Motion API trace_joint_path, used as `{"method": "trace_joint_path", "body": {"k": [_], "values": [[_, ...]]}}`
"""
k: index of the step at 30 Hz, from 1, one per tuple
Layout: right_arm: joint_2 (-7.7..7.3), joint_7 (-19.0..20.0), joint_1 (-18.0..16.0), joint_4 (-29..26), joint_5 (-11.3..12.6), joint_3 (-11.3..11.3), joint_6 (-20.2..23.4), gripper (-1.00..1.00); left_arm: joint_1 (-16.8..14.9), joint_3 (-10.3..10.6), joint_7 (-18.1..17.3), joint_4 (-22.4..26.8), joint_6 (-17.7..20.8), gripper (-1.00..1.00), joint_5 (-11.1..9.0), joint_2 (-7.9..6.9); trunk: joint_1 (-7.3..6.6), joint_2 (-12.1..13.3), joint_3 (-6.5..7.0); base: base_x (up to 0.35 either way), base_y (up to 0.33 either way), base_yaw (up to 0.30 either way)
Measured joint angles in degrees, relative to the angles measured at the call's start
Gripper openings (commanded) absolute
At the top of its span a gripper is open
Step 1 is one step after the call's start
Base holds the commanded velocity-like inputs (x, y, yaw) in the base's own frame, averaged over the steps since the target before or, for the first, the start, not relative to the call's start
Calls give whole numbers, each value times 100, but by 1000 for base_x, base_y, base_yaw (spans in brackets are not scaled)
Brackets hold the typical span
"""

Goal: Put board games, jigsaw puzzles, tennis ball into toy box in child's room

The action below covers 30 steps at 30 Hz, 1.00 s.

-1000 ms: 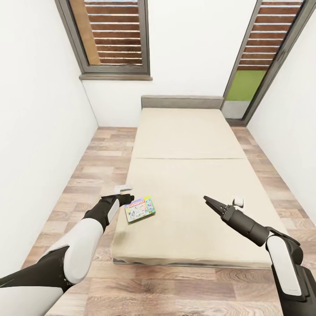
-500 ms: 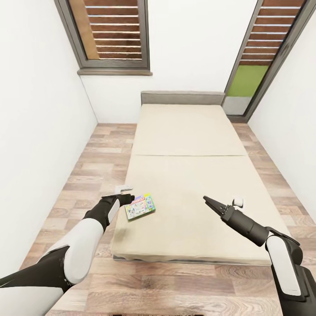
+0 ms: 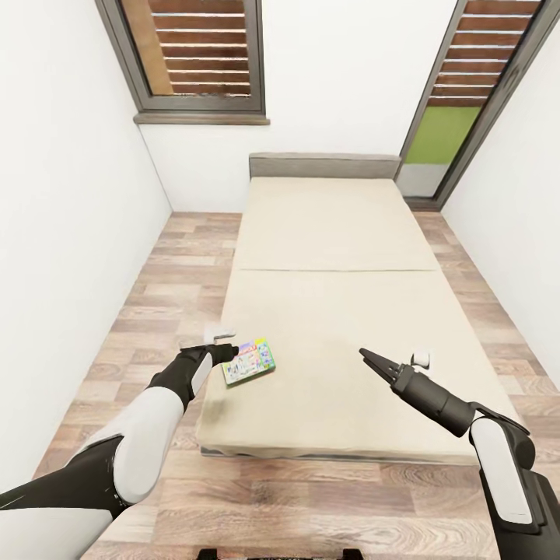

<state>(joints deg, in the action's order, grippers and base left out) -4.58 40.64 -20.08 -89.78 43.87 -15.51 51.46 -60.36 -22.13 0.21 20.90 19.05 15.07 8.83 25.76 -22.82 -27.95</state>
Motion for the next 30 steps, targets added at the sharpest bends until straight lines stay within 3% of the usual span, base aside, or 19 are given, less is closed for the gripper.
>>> {"method": "trace_joint_path", "body": {"k": [19, 30], "values": [[10, -32, 0, 12, -1, 10, -70, 100, 1, 0, 8, 0, -1, 100, -1, 6, 0, 0, -179, 0, 0, 0], [16, -11, 0, 38, 1, 14, -540, 100, 1, 0, 2, 0, -55, 100, -1, 7, 0, -1, -205, 0, 0, 0]]}}
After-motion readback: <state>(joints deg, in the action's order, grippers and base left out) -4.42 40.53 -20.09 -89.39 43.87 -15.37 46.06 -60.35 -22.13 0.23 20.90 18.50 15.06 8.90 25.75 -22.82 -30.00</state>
